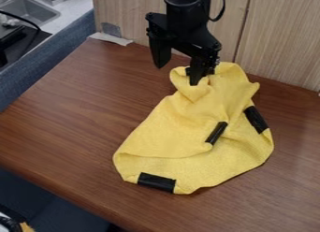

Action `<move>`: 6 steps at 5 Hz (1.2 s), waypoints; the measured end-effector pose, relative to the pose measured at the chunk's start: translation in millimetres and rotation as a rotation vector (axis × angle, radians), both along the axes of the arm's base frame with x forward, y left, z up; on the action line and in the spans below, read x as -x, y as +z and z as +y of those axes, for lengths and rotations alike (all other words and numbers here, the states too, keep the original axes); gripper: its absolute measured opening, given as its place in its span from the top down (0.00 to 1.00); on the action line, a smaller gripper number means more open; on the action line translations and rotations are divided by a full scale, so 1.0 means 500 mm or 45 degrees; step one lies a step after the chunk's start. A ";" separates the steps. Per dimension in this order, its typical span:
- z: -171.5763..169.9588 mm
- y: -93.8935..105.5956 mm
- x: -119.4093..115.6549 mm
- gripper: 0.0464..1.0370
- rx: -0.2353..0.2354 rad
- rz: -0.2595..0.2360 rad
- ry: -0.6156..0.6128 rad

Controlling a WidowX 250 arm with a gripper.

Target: Unfold the cloth from right to left

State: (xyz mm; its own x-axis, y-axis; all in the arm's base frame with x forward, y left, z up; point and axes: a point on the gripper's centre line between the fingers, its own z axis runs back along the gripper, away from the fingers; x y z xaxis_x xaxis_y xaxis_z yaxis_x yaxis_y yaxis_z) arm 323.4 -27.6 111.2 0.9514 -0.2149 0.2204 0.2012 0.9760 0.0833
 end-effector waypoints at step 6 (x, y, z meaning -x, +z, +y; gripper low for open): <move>-0.085 -0.213 0.032 0.04 -0.122 0.340 -0.249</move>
